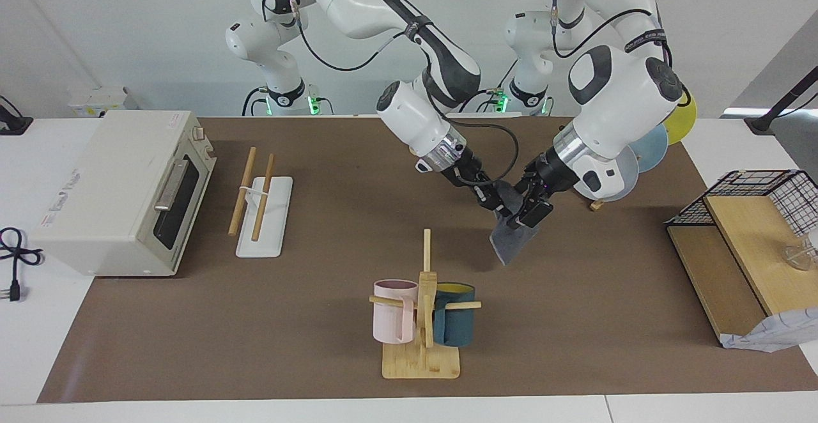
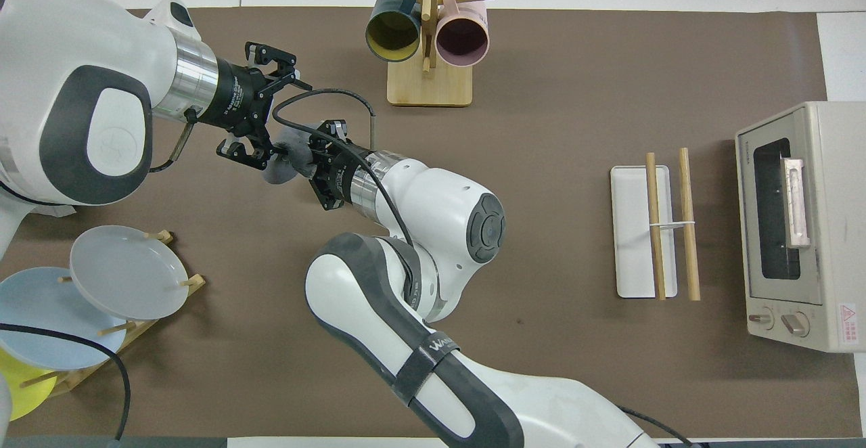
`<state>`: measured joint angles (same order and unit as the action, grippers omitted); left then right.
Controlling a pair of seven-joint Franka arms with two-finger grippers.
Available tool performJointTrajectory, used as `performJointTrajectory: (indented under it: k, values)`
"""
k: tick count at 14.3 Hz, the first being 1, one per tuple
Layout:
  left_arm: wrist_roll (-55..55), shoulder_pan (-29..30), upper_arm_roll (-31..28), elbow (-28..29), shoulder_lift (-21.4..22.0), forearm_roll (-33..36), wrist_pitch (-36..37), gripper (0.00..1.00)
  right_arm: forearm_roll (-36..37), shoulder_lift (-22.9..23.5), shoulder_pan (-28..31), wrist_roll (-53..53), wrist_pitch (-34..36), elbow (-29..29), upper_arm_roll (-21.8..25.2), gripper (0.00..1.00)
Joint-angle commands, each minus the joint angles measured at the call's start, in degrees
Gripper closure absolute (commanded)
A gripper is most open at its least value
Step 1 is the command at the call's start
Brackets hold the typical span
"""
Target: Fold towel and hang on rack
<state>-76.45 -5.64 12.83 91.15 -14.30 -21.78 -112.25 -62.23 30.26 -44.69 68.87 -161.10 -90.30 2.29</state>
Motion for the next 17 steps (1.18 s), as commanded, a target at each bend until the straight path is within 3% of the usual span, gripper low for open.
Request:
performJointTrajectory:
  k: [1, 4, 7, 12, 17]
  values:
    - [-27.6, -6.4, -0.8, 1.4, 8.1, 3.4, -4.3, 0.0, 8.0, -1.3, 3.5, -5.6, 6.7, -1.1, 0.3, 1.0]
    - [-26.3, -5.5, -0.8, 1.5, 8.1, 3.4, -4.3, 0.0, 27.9, -3.7, 8.1, -5.9, 19.8, -0.3, 0.4, 1.0]
    - [-25.6, -5.1, -0.8, 1.6, 8.1, 3.4, -4.2, 0.0, 40.0, -8.2, 12.4, -8.1, 31.8, -0.7, 0.3, 1.0]
    - [-22.0, -3.2, -0.8, 1.6, 8.1, 3.4, -3.5, 0.0, 54.3, -16.5, 17.4, -17.7, 54.3, -3.6, 0.4, 1.0]
    - [-6.8, -1.0, -0.8, 3.3, 8.9, 3.5, -2.7, 0.0, 62.2, -25.1, 25.9, -31.0, 64.2, -10.8, 0.3, 1.0]
